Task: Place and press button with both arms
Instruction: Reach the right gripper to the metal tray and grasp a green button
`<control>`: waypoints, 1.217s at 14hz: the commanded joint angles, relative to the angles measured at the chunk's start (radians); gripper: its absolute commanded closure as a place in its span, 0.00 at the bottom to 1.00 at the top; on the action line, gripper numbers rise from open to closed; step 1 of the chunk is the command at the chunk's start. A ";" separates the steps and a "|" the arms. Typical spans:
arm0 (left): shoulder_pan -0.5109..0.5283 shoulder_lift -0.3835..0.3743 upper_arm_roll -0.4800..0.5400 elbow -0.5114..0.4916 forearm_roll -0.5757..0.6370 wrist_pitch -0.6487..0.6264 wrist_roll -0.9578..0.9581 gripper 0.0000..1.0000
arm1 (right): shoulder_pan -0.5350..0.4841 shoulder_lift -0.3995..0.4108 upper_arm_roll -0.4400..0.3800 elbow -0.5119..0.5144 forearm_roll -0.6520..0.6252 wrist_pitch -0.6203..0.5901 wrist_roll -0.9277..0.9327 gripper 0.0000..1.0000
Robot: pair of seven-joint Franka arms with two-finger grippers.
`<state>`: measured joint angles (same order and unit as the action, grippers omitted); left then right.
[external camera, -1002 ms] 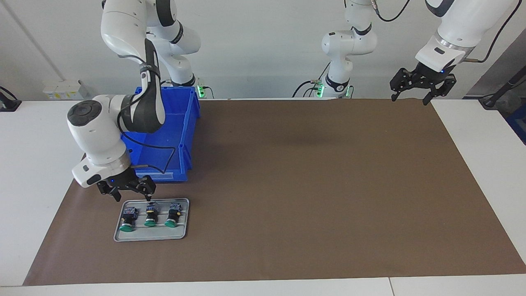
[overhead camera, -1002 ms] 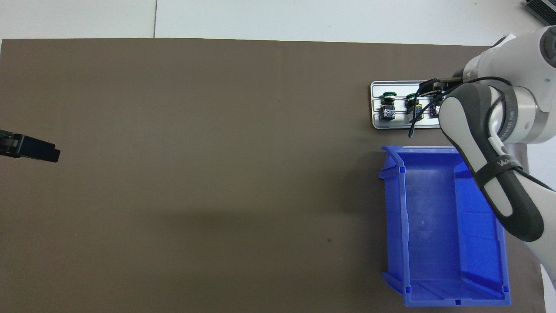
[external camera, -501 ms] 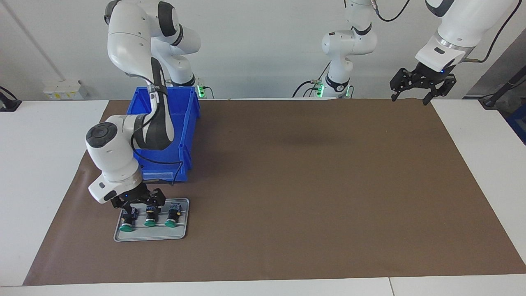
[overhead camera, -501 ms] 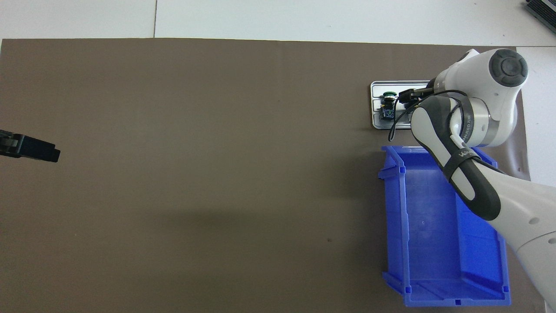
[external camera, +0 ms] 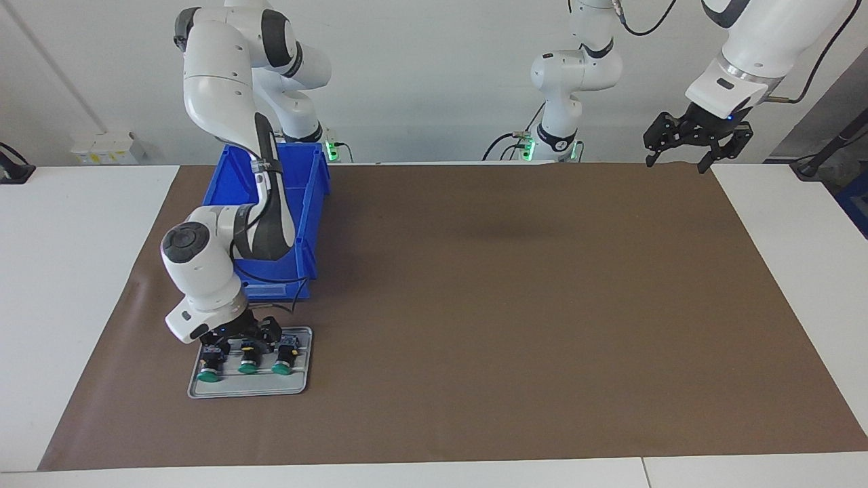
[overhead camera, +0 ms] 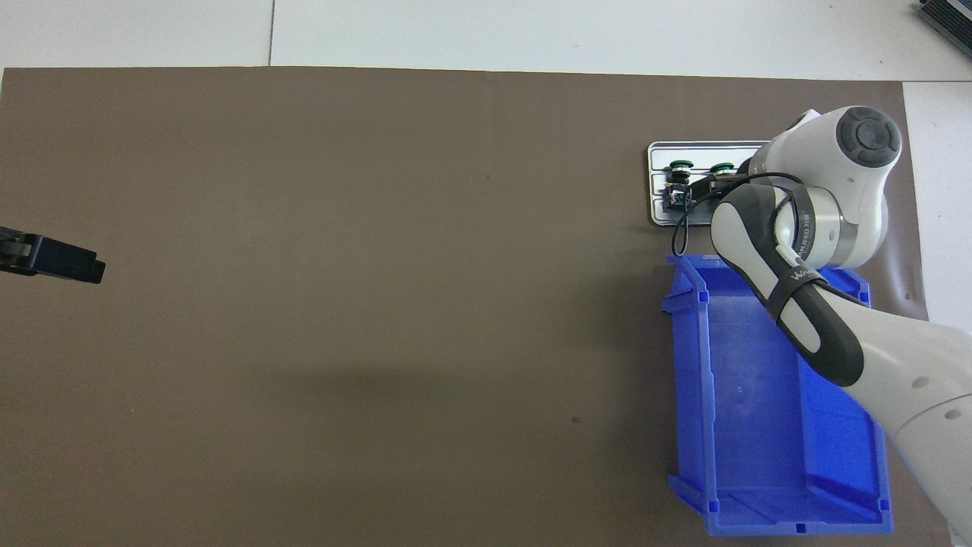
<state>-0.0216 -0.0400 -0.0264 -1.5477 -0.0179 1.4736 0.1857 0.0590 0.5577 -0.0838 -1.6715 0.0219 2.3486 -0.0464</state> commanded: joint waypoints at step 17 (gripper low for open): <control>0.005 -0.024 -0.006 -0.028 0.012 0.013 -0.009 0.00 | 0.053 -0.041 0.007 0.335 0.030 -0.347 0.610 1.00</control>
<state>-0.0216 -0.0400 -0.0264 -1.5477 -0.0179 1.4736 0.1857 0.0903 0.5009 -0.0782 -1.4029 0.0569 2.0348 0.4078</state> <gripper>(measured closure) 0.000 0.670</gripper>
